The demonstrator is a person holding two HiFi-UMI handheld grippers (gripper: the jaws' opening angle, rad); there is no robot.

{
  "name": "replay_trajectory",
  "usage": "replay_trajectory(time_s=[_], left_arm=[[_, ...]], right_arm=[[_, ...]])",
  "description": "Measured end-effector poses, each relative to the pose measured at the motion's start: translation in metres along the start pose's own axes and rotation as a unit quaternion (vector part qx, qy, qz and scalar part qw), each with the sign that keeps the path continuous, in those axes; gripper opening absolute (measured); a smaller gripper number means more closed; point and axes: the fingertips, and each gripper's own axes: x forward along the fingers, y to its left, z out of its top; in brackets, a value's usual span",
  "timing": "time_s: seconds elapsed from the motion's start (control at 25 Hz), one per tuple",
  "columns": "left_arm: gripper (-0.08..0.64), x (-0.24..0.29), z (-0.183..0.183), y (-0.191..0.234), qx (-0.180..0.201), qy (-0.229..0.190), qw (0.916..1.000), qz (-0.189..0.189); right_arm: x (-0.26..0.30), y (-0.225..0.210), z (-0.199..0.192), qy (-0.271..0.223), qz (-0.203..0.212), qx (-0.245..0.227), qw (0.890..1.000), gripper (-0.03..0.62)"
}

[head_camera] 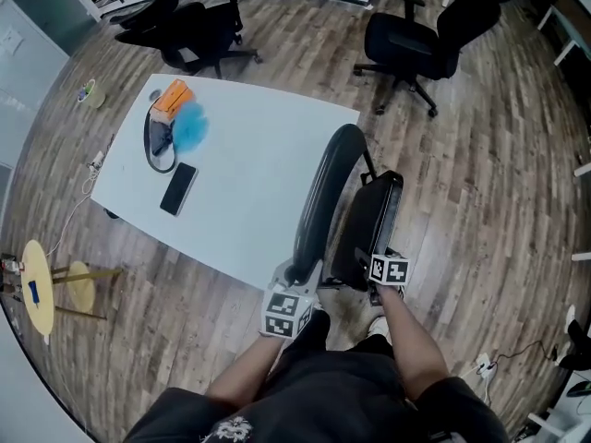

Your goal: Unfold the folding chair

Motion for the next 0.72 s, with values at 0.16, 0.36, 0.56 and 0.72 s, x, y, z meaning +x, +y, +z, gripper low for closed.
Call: replay_trajectory(time_s=[0.16, 0.36, 0.56, 0.72], left_arm=[[0.095, 0.005, -0.004, -0.018, -0.001, 0.002, 1.0, -0.001], [0.095, 0.022, -0.015, -0.056, -0.006, 0.016, 0.9998, 0.002], [0.097, 0.038, -0.028, -0.093, -0.003, 0.035, 0.9993, 0.007], [0.097, 0.049, -0.038, -0.126, 0.005, 0.052, 0.9982, 0.028]], right_arm=[[-0.021, -0.036, -0.013, -0.007, 0.002, 0.018, 1.0, 0.343], [-0.047, -0.111, -0.032, -0.045, 0.031, 0.079, 0.995, 0.296], [-0.073, -0.168, -0.047, -0.105, 0.141, 0.176, 0.969, 0.296], [-0.087, -0.204, -0.059, -0.121, 0.195, 0.186, 0.955, 0.297]])
